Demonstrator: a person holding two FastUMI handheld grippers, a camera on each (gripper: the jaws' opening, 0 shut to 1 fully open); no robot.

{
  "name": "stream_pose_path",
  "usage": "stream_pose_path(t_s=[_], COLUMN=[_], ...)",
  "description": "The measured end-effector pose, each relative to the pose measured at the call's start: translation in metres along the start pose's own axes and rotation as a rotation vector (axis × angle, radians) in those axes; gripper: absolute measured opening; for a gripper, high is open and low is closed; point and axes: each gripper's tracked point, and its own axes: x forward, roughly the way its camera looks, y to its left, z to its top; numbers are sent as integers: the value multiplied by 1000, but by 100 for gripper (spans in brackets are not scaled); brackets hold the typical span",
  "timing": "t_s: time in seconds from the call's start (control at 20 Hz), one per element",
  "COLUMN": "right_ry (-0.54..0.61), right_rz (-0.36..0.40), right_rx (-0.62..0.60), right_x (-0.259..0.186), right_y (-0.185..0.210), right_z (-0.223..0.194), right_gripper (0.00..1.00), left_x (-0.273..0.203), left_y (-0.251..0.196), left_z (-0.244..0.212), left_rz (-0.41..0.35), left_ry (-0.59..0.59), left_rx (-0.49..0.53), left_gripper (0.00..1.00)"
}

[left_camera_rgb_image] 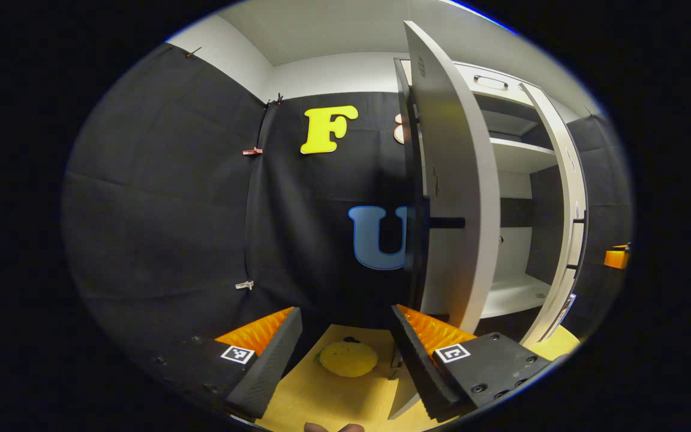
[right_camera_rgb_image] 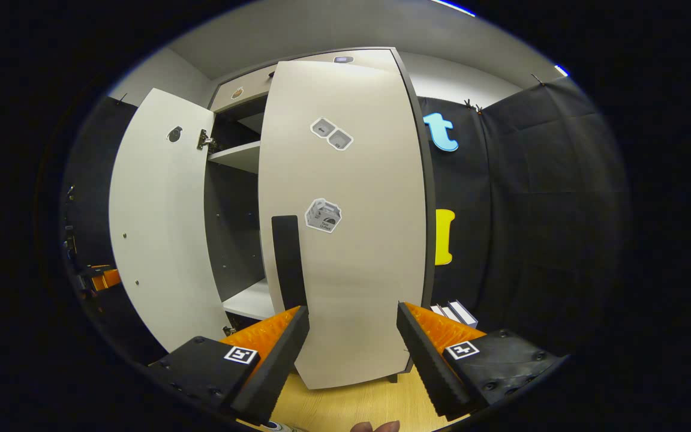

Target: Grasp the bottle in the cabinet with the left hand and place it on the coaster, then close the right door with the right hand and the left door with the left hand.

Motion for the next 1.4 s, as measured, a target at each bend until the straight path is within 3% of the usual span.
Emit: stream_pose_path(t_s=[0.25,0.45,0.65,0.75,0.95,1.1,1.4], right_ry=[-45,-69,10,26,39,43,12], right_rz=[-17,21,-15,-42,-21,5,-27], right_rx=[17,86,105,40,-68,-15,38], right_x=[-9,-12,-4,-3,-8,-8,0], right_y=[-6,3,-11,-19,-20,-18,-33], right_z=[12,20,2,0,-2,-2,9], right_gripper=[98,98,98,98,98,98,98], left_x=[0,-4,-18,-19,-17,-4,28], left_y=[-13,-26,-76,-99,-147,-181,-217], left_z=[1,-1,-2,0,-2,-6,-1], left_rz=[-24,-34,-112,-133,-189,-223,-247], left_ry=[-15,-6,-13,-18,-16,-4,-15], left_rx=[13,-24,-14,-7,-21,-38,-17], left_gripper=[94,92,94,94,92,94,94])
